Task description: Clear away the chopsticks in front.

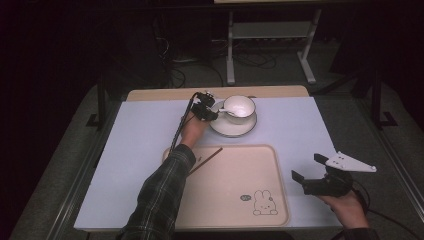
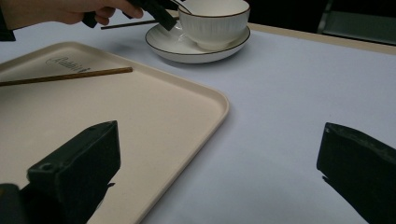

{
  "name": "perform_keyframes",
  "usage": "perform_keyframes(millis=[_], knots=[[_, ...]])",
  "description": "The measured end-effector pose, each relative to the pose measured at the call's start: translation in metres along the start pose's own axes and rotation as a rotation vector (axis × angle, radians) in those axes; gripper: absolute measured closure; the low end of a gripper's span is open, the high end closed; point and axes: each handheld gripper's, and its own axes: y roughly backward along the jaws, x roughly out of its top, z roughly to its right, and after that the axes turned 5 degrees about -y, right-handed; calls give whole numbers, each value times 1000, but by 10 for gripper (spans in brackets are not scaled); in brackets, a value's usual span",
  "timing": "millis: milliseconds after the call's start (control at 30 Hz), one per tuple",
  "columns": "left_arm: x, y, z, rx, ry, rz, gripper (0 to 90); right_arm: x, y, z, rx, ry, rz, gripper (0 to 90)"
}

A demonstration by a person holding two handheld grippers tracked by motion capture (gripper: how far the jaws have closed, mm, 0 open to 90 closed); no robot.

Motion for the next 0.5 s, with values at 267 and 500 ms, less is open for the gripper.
perform_keyframes(millis=[267, 500], knots=[[-8, 33, -13, -6, 23, 24, 841, 0, 2, 0, -4, -4, 2, 0], [-30, 67, -22, -13, 45, 28, 841, 0, 2, 0, -8, -2, 1, 0]])
